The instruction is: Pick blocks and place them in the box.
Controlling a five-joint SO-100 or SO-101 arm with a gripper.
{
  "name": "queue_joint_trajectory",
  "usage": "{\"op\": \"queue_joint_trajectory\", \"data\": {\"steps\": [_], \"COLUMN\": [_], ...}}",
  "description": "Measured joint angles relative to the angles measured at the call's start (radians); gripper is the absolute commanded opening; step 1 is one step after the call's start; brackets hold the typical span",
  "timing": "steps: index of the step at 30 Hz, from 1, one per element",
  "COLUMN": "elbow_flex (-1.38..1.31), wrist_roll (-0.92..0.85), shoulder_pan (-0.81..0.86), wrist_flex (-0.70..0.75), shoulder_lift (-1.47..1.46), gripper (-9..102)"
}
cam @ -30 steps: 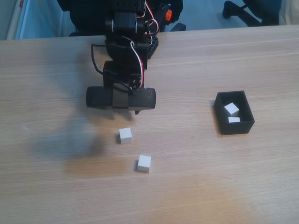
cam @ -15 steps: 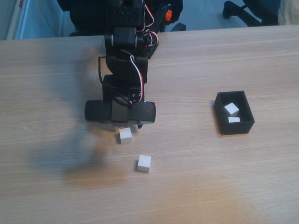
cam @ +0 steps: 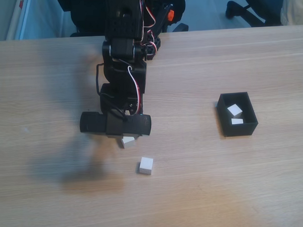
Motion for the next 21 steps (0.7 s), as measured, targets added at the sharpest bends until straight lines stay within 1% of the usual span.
{"op": "queue_joint_trajectory", "data": {"steps": [5, 17, 21], "elbow_flex": [-0.032, -0.052, -0.052], "wrist_roll": [0.000, -0.005, -0.006], "shoulder_pan": [0.002, 0.003, 0.003], "wrist_flex": [-0.026, -0.034, -0.034], "shoulder_lift": [-0.029, -0.058, -0.058], "gripper": [15, 14, 11]}}
